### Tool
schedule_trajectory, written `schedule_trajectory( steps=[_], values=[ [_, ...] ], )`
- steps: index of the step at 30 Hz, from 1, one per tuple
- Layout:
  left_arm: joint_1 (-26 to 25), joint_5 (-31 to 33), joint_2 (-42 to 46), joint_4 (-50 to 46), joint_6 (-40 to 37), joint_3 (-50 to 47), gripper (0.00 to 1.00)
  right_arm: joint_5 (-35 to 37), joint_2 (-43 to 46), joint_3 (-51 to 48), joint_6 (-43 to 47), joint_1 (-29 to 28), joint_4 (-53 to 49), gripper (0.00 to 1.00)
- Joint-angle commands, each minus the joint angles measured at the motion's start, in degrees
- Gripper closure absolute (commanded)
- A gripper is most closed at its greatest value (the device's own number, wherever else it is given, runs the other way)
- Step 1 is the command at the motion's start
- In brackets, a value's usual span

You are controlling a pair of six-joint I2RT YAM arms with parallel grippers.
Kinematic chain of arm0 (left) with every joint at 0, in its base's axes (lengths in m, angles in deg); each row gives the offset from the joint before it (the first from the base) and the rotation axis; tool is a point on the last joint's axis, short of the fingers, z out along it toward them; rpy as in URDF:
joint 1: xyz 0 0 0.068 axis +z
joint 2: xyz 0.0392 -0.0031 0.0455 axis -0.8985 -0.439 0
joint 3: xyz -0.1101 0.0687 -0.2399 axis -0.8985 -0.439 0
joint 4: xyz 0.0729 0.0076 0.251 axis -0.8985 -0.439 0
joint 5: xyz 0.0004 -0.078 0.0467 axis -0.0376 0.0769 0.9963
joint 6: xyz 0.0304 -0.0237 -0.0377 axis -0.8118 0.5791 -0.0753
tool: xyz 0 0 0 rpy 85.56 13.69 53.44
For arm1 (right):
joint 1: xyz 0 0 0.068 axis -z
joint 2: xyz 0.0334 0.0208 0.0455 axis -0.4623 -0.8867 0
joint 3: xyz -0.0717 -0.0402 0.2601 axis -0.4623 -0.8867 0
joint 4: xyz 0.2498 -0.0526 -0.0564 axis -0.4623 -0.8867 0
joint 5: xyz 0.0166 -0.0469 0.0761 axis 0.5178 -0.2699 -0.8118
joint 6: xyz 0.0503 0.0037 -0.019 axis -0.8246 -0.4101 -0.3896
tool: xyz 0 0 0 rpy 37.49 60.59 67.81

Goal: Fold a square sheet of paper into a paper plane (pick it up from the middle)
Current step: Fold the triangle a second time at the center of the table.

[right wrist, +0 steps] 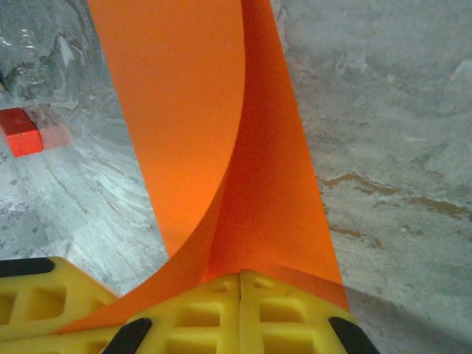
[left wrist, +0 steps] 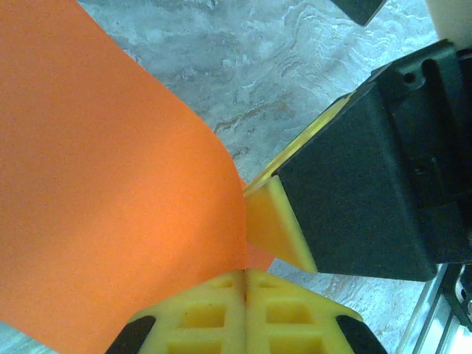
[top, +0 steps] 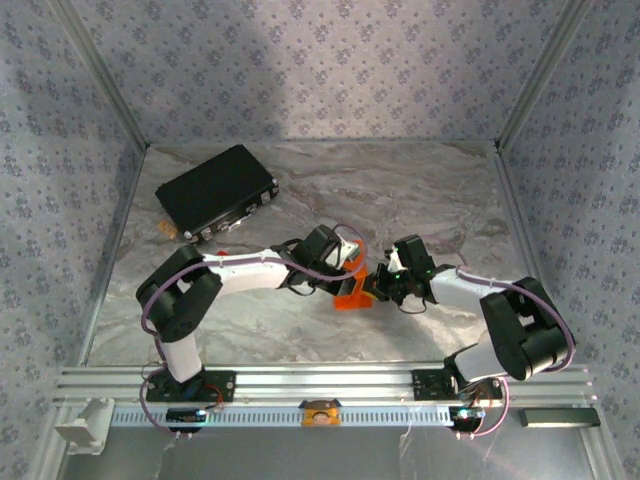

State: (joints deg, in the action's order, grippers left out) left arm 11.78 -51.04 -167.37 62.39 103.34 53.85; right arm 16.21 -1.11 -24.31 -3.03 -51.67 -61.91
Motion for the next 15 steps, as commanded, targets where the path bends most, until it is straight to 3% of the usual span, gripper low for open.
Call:
schedule_trajectory(
  steps=[1,15],
  values=[
    [0.19,-1.96,0.23,-0.22,-0.03,0.43,1.0,1.03,-1.77,1.42,0.13,-0.56,-0.7,0.99],
    [2.51,-2.33,-1.66,-0.58,-1.15,0.67,1.0,6.71,-4.96,3.31,4.78,-0.9,-7.57,1.0]
  ],
)
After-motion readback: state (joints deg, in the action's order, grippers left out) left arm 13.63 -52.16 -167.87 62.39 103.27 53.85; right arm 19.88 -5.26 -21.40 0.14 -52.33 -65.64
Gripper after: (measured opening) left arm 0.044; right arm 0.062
